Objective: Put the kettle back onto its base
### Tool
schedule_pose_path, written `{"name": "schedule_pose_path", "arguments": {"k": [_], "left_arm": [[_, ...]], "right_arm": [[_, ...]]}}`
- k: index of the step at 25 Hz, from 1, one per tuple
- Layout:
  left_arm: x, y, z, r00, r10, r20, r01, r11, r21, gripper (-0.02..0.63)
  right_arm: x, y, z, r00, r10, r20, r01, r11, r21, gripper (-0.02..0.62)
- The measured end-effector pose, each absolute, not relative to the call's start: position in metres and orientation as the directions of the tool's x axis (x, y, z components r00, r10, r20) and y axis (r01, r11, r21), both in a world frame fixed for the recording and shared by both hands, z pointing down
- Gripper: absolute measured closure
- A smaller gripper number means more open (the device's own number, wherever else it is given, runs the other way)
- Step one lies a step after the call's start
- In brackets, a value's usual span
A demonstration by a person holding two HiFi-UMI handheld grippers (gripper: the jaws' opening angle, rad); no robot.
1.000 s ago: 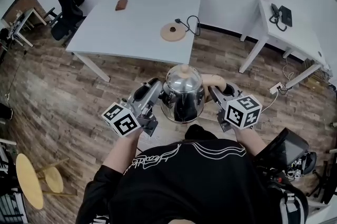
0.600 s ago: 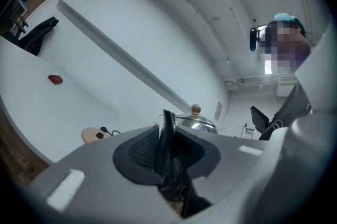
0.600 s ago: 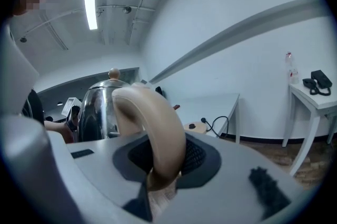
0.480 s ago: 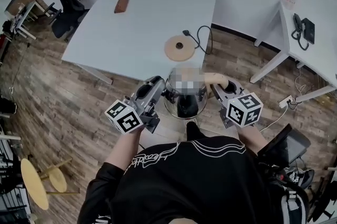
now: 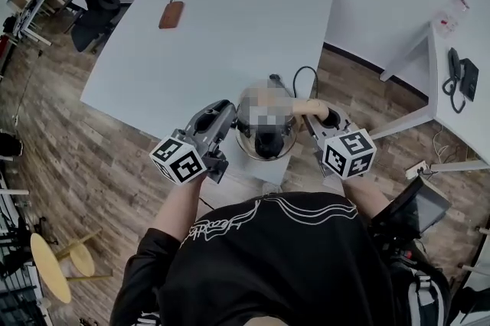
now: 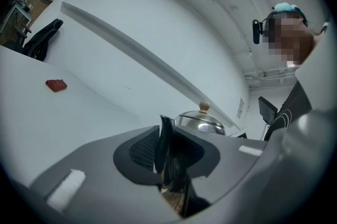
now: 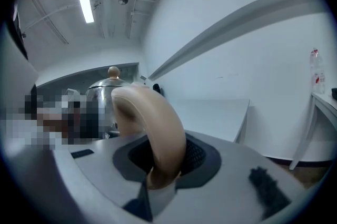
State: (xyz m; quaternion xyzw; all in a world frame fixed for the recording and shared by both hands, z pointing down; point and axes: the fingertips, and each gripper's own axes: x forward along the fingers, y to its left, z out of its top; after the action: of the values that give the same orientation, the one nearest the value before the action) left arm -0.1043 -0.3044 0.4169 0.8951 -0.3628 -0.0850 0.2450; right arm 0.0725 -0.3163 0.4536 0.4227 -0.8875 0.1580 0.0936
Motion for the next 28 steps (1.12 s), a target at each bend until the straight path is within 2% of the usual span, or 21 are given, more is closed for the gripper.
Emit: {"name": "schedule_pose_path", "arguments": {"k": [7, 17, 22, 28], "left_arm": [[-0.109, -0.329, 0.438, 0.702, -0.709, 0.069, -0.647, -0.593, 0.480, 0.557], [-0.123, -0.368, 0.466, 0.682, -0.705, 0.195, -0.716, -0.589, 0.375, 0.560], [-0.118, -0.379, 0.476, 0.693, -0.681, 0.237, -0.716, -0.611, 0.337, 0.561], [-0.115, -0.385, 0.481, 0.709, -0.655, 0.262, -0.700, -0.609, 0.373, 0.561]], "right_arm": [[0.065, -0.345, 0.470, -0.637, -0.717, 0.282, -0.765, 0.634, -0.116, 0.508], [0.048, -0.384, 0.495, -0.561, -0.751, 0.349, -0.795, 0.606, 0.027, 0.508], [0.052, -0.391, 0.506, -0.509, -0.771, 0.383, -0.821, 0.569, 0.052, 0.508], [0.055, -0.393, 0.512, -0.484, -0.775, 0.406, -0.840, 0.541, 0.033, 0.508]]}}
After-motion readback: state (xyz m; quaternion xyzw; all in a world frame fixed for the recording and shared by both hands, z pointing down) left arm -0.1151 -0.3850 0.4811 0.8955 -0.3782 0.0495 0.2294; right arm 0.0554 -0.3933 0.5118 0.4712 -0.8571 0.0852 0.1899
